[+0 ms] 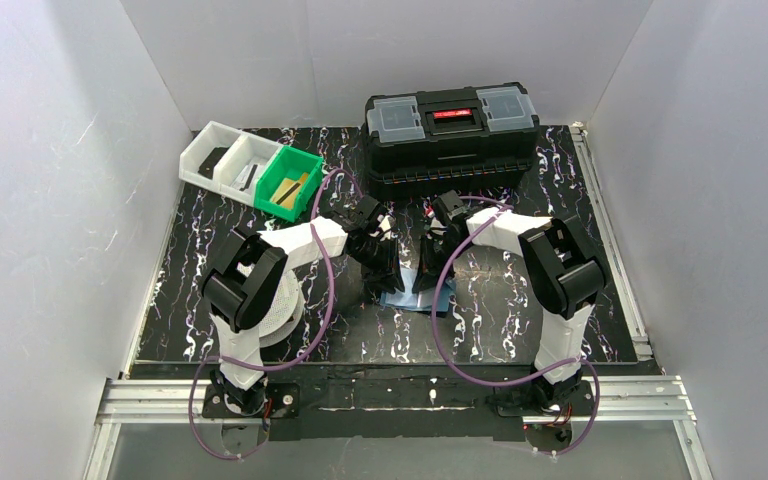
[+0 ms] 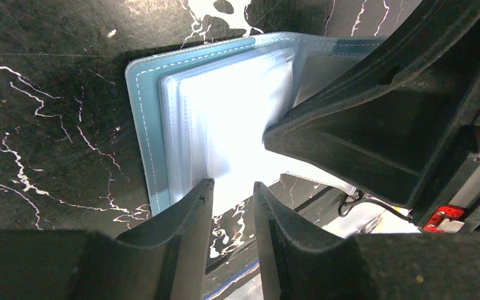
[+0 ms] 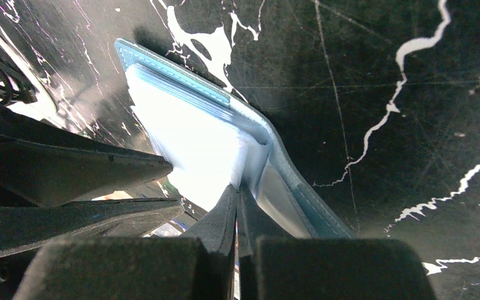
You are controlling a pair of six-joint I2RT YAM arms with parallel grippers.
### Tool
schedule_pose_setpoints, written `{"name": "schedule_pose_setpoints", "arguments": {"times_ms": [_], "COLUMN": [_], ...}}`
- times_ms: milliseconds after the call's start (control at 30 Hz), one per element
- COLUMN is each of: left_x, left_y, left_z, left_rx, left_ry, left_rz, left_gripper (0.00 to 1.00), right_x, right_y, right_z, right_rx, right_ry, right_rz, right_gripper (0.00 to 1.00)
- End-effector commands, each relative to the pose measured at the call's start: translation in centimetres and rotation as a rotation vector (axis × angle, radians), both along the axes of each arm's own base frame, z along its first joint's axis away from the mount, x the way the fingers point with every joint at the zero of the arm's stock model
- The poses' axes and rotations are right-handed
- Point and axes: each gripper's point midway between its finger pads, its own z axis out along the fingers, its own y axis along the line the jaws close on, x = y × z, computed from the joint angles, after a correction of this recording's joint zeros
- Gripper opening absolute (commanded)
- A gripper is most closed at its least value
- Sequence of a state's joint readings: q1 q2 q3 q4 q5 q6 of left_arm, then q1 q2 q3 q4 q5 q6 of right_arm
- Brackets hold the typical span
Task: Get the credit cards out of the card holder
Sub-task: Remove the credit card from the card holder.
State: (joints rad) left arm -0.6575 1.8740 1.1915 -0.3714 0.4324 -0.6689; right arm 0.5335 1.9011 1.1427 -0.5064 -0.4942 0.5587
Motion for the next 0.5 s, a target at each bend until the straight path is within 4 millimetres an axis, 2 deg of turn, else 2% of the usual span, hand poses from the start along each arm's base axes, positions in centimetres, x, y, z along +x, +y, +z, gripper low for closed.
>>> {"name": "schedule_pose_setpoints", "arguments": {"times_ms": [0,467], "left_x": [-0.86,-1.08], "left_y": [2.50,2.92], "left_z": [-1.85,-2.56], "left_rx": [0.128,0.151], "left_ry": [0.012,0.020], "left_rz": [-0.009,-0.005], "left_gripper": [0.31,0.32], "right_x": [-0.53,-0.81], "right_y": [-1.88,-2.73], "right_z": [-1.81,-2.16], "right_rx": [-0.085,-0.095], "right_ry": [0.000,0.016], "right_rz": [-0.021,-0.048], "right_gripper": [0.01,0.01]}}
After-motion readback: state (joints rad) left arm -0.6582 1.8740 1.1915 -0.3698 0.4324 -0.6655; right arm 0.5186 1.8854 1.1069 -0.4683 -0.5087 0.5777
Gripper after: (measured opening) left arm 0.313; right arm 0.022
